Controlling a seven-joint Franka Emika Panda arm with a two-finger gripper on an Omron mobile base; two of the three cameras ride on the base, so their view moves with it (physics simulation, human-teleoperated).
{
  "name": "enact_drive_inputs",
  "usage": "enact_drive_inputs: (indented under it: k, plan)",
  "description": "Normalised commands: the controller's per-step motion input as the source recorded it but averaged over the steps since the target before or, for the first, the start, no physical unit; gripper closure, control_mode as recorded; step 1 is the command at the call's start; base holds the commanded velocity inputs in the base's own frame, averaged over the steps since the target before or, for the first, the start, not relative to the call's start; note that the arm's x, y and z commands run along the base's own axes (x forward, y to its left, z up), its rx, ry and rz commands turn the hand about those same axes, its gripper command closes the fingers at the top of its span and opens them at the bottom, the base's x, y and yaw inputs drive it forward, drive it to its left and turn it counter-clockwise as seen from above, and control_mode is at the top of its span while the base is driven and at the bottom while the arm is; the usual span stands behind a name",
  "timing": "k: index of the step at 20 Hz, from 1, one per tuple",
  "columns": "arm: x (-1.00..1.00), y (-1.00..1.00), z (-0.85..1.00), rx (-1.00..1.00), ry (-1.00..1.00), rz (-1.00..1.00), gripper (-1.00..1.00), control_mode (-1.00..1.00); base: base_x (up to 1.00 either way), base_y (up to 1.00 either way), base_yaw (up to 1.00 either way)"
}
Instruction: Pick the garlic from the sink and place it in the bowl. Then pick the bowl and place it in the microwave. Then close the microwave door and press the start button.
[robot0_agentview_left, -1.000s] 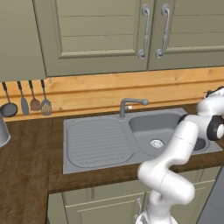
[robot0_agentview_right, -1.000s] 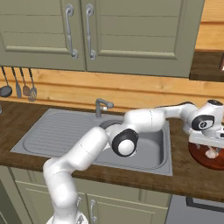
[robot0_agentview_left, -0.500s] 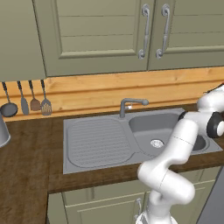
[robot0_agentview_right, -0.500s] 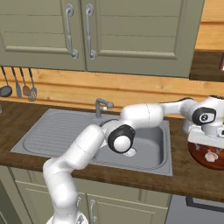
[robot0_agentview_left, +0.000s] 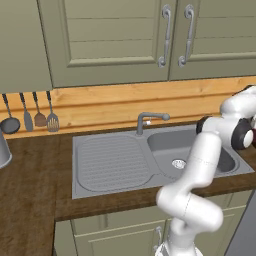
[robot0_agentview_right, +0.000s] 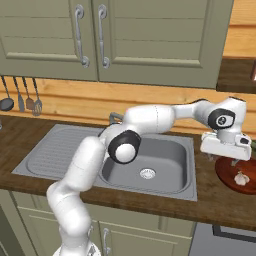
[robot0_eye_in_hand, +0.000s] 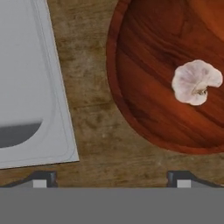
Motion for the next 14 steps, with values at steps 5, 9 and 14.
enact_drive_inputs:
  k: [5, 9, 14]
  plan:
    - [0.0, 0.43, 0.0, -0.22, -0.01, 0.05, -1.0, -1.0, 0.0, 0.0, 0.0]
    - [0.0, 0.35, -0.07, -0.23, 0.0, 0.02, -1.0, -1.0, 0.0, 0.0, 0.0]
    - [0.03, 0.01, -0.07, -0.02, 0.01, 0.05, -1.0, -1.0, 0.0, 0.0, 0.0]
